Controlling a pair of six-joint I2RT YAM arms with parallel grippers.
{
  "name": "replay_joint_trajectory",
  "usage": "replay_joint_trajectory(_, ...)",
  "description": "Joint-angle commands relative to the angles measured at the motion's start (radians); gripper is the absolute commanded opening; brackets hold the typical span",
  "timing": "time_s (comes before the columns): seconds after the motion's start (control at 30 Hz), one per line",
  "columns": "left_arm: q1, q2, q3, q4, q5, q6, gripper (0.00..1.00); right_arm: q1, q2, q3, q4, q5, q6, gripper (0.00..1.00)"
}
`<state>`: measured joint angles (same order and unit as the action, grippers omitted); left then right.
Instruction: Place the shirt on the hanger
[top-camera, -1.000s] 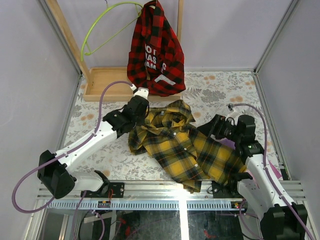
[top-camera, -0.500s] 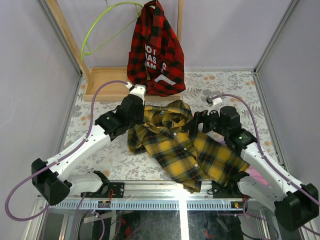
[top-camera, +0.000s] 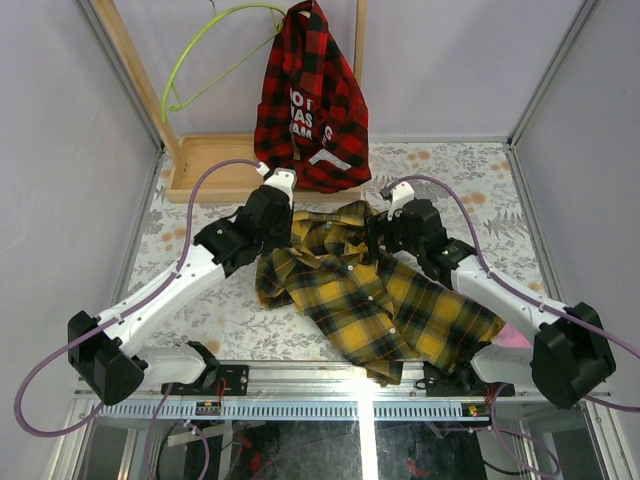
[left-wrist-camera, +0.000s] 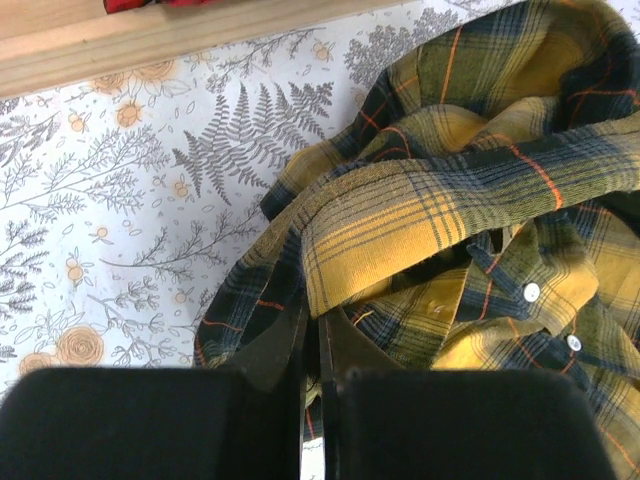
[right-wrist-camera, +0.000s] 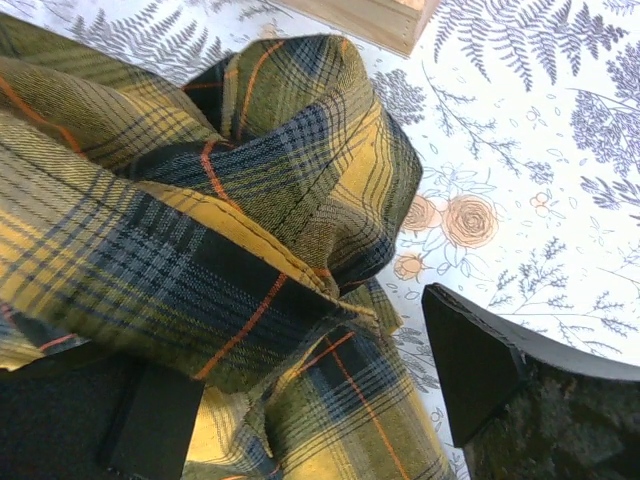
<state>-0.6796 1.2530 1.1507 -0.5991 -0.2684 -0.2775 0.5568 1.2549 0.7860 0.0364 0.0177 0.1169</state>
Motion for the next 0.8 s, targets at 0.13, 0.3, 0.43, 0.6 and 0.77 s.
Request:
replay_joint_trajectory(0.13, 0.006, 0.033, 0.048, -0.017, 0.027, -0.006, 0.0, 0.006, 0.032, 0.037, 0.088, 0.111, -0.076, 0.66)
replay_joint_trajectory(0.3, 0.006, 0.023, 0.04, -0.023, 0.015, 0.003, 0.0, 0.007, -0.02, 0.009, 0.102, 0.038, -0.049, 0.29)
replay_joint_trajectory(0.43, 0.011, 0.006, 0.105, -0.061, 0.086, -0.015, 0.0, 0.006, -0.116, 0.052, 0.041, 0.059, -0.025, 0.09)
replay_joint_trajectory(0.6, 0.012, -0.005, 0.378, -0.152, 0.124, -0.012, 0.01, 0.007, -0.193, 0.361, -0.177, 0.092, -0.012, 0.0)
replay_joint_trajectory(0.77, 0.012, 0.114, 0.826, -0.227, 0.048, 0.048, 0.08, 0.006, -0.149, 0.769, -0.274, 0.075, -0.043, 0.0)
